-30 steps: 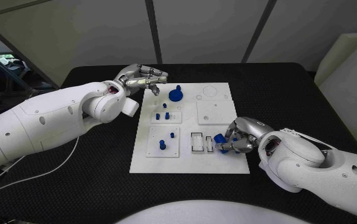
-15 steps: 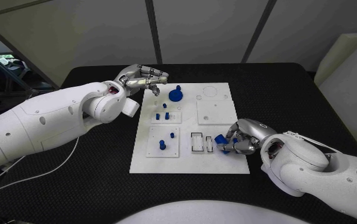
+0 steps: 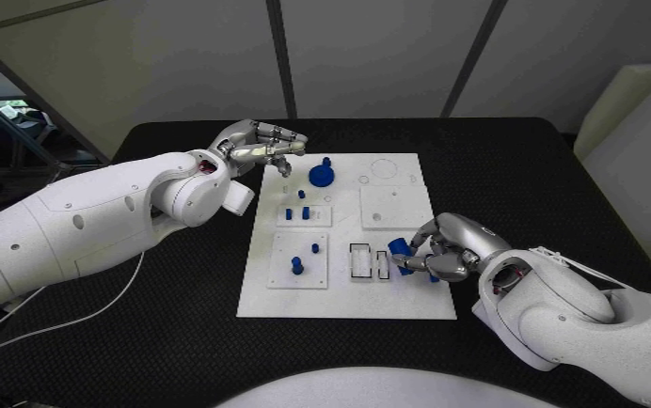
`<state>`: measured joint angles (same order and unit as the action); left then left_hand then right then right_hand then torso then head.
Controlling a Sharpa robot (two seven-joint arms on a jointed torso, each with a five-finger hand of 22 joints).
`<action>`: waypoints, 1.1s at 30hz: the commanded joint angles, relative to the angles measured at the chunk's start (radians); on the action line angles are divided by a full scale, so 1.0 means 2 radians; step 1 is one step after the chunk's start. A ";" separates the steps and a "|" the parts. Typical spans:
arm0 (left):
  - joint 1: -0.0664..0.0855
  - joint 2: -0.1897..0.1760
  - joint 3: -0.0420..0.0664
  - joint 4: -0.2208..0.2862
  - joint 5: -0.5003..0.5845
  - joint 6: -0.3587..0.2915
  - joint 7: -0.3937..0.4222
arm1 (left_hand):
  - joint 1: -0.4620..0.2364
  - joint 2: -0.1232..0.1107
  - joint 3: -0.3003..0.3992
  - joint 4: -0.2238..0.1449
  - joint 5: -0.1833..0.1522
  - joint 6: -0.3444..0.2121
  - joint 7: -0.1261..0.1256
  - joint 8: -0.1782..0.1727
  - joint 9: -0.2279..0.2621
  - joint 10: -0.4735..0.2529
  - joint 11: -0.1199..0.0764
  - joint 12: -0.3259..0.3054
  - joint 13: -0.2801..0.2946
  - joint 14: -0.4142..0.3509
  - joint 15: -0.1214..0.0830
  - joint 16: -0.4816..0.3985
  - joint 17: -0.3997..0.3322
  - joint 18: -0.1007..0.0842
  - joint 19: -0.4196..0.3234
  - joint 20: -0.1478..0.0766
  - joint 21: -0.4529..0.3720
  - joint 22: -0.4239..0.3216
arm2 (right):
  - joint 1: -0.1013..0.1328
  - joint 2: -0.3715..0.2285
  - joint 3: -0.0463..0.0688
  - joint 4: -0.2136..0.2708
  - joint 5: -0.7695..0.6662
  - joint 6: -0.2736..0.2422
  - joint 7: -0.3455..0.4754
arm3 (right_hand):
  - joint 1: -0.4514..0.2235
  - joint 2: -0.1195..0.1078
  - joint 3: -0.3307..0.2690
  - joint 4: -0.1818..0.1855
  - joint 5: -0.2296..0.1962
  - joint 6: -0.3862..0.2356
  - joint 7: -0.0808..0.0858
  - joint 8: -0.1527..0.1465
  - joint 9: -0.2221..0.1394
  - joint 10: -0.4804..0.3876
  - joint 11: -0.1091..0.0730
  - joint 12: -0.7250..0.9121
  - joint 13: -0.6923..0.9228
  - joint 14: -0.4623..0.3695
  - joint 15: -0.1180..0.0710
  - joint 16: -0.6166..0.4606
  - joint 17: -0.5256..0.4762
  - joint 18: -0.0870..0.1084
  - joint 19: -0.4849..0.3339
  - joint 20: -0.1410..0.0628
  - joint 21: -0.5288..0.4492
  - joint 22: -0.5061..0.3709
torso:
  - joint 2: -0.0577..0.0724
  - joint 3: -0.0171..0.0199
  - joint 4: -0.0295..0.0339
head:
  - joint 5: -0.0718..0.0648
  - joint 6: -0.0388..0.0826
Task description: Assemble the parts on the task board
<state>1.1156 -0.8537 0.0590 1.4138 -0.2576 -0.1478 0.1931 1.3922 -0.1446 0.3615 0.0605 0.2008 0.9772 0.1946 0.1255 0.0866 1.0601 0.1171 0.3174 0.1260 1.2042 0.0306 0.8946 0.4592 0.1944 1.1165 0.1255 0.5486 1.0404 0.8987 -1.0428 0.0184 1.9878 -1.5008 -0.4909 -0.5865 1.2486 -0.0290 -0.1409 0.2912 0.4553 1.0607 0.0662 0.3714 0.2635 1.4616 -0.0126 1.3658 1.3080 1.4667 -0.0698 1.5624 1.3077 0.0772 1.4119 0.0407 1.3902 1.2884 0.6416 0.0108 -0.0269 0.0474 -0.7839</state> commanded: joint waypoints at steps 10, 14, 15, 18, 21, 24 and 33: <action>0.001 0.003 0.000 0.001 0.002 0.006 0.004 | -0.004 0.003 -0.003 0.000 0.001 -0.005 0.000 0.002 -0.001 -0.004 0.000 0.001 0.001 -0.001 0.001 -0.002 0.000 -0.006 0.000 0.003 -0.002 0.000 | 0.001 0.043 0.001 -0.017 0.036 0.019 0.014 | -0.023 0.008 -0.020 0.000 -0.014 0.000 -0.004 0.003 0.014 -0.005 -0.001 -0.015 -0.001 0.051 -0.003 0.002 0.126 -0.006 -0.001 -0.002 -0.001 -0.005 | 0.001 -0.0005 0.0004 | 0.001 0.001; 0.001 0.003 0.000 0.002 0.002 0.005 0.003 | -0.004 0.003 -0.003 0.000 0.001 -0.005 0.000 0.002 -0.001 -0.004 0.000 0.001 0.001 -0.001 0.001 -0.002 0.000 -0.006 0.000 0.003 -0.002 0.000 | 0.002 0.058 0.001 -0.029 0.047 0.036 0.006 | -0.032 0.011 -0.026 0.001 -0.024 0.001 -0.004 0.006 0.019 -0.004 -0.002 -0.016 0.000 0.051 -0.003 0.001 0.125 -0.006 -0.001 -0.002 -0.001 -0.004 | 0.001 -0.0016 0.0019 | 0.001 0.001; 0.001 0.003 0.000 0.002 0.002 0.005 0.003 | -0.004 0.003 -0.003 0.000 0.001 -0.005 0.000 0.002 -0.001 -0.004 0.000 0.001 0.001 -0.001 0.001 -0.002 0.000 -0.006 0.000 0.003 -0.002 0.000 | 0.002 0.061 0.001 -0.032 0.049 0.038 0.004 | -0.035 0.012 -0.028 0.001 -0.026 0.002 -0.005 0.007 0.020 -0.003 -0.002 -0.016 0.001 0.051 -0.004 0.001 0.125 -0.006 -0.001 -0.002 -0.001 -0.004 | 0.001 -0.0008 0.0004 | 0.003 0.001; 0.001 0.003 0.000 0.002 0.002 0.005 0.003 | -0.004 0.003 -0.003 0.000 0.001 -0.005 0.000 0.002 -0.001 -0.004 0.000 0.001 0.001 -0.001 0.001 -0.002 0.000 -0.006 0.000 0.003 -0.002 0.000 | 0.002 0.068 0.001 -0.037 0.052 0.042 -0.001 | -0.042 0.012 -0.034 0.001 -0.030 0.004 -0.006 0.009 0.024 -0.003 -0.003 -0.017 0.001 0.051 -0.004 0.001 0.125 -0.006 -0.001 -0.003 -0.001 -0.004 | 0.001 -0.0001 -0.0008 | 0.005 0.000; 0.001 0.004 0.000 0.002 0.002 0.005 0.003 | -0.004 0.003 -0.003 0.000 0.001 -0.005 0.000 0.002 -0.001 -0.004 0.000 0.001 0.001 -0.001 0.001 -0.002 0.000 -0.006 0.000 0.003 -0.002 0.000 | 0.002 0.075 0.001 -0.043 0.052 0.044 -0.007 | -0.047 0.011 -0.038 0.001 -0.033 0.005 -0.007 0.012 0.027 -0.003 -0.004 -0.019 0.001 0.051 -0.005 0.001 0.125 -0.006 -0.001 -0.003 -0.001 -0.004 | 0.001 -0.0001 -0.0009 | 0.005 0.001; 0.001 0.004 0.000 0.002 0.002 0.005 0.003 | -0.003 0.003 -0.003 0.000 0.001 -0.005 0.000 0.002 -0.001 -0.005 0.000 0.002 0.001 -0.001 0.001 -0.002 -0.001 -0.006 0.001 0.003 -0.003 -0.001 | 0.002 0.080 0.001 -0.049 0.052 0.045 -0.009 | -0.050 0.011 -0.040 0.001 -0.035 0.005 -0.008 0.013 0.028 -0.003 -0.004 -0.020 0.000 0.051 -0.005 0.001 0.124 -0.006 -0.002 -0.004 -0.002 -0.005 | 0.001 -0.0003 -0.0008 | 0.005 0.001; 0.001 0.004 0.000 0.002 0.002 0.005 0.002 | -0.003 0.004 -0.003 0.000 0.001 -0.005 0.000 0.002 -0.001 -0.005 0.000 0.002 0.001 -0.001 0.001 -0.002 -0.001 -0.006 0.001 0.003 -0.003 -0.001 | 0.003 0.093 0.001 -0.060 0.050 0.044 -0.005 | -0.066 0.006 -0.047 0.001 -0.060 0.000 -0.007 0.016 0.036 -0.011 -0.004 -0.039 -0.014 0.049 -0.005 -0.003 0.116 -0.004 -0.008 -0.004 -0.010 -0.015 | 0.001 -0.0002 -0.0003 | 0.007 0.000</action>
<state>1.1157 -0.8469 0.0589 1.4163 -0.2576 -0.1471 0.1922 1.3923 -0.1446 0.3615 0.0605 0.2008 0.9700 0.1947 0.1255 0.0859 1.0563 0.1132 0.3175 0.1265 1.2042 0.0307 0.8946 0.4581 0.1944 1.1165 0.1255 0.5486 1.0392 0.9033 -0.8585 0.0212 1.8687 -1.4037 -0.4149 -0.5949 1.1232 -0.0184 -0.2310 0.2933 0.3436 1.0688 0.0508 0.3978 0.3330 1.4467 -0.0198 1.2913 1.2817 1.4668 -0.0770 1.5625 1.3075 0.0774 1.4027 0.0317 1.3766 1.2591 0.6430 0.0104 -0.0282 0.0595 -0.7828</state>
